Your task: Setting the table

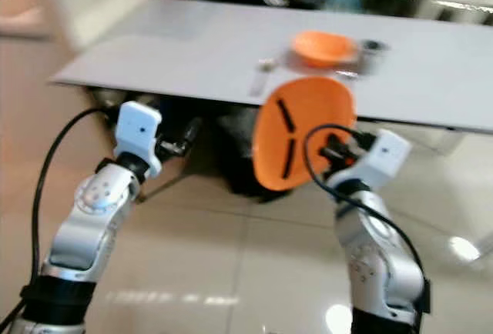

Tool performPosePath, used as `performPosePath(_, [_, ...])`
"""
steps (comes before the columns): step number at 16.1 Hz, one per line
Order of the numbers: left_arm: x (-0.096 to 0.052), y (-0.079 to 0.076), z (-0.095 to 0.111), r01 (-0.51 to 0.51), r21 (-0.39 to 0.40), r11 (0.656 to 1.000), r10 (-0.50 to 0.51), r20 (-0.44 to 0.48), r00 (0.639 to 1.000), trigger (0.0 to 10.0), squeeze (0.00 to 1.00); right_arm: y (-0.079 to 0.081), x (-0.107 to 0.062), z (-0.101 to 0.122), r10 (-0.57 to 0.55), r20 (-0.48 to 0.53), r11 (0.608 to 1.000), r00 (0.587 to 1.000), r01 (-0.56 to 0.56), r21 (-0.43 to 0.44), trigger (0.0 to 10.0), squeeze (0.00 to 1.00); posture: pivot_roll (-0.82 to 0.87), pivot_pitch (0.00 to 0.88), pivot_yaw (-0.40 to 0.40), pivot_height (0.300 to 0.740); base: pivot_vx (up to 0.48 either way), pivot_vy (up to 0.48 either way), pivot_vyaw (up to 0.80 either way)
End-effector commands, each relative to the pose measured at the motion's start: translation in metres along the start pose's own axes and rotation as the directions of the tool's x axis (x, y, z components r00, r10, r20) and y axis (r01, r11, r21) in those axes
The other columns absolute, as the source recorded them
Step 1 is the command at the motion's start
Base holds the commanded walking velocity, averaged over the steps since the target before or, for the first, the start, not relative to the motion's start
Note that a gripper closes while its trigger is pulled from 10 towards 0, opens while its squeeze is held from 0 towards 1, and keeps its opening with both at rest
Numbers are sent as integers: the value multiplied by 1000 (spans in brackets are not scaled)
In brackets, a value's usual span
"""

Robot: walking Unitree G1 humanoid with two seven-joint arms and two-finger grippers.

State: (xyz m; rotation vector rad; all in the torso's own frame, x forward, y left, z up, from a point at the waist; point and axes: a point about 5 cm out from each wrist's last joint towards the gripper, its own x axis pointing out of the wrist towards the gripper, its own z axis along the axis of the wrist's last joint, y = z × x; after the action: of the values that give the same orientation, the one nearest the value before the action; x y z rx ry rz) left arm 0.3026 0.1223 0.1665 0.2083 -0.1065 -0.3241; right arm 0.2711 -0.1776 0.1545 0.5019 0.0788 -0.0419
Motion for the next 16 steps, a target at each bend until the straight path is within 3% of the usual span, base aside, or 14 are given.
performPosePath(1, [2,-4,8,23,-5,1000,-23,24,999,10000,0,1,2,9,9,39,1000,999,-9,-12,10000,0,-11,8,-10,740,352,0,-413])
performPosePath(6, [1,-3,7,28,-6,1000,-28,18,999,10000,0,2,4,7,8,30,1000,1000,-8,-8,10000,0,-8,17,-11,740,355,0,0])
performPosePath(9, [1,-2,7,29,-5,1000,-29,16,999,10000,0,11,6,8,68,22,996,997,-70,63,10000,0,-6,29,-11,740,354,0,0])
performPosePath(16, [1,-3,8,43,-6,999,-42,15,999,10000,0,12,7,9,78,20,990,997,-80,112,10000,0,-5,37,-10,740,357,0,0])
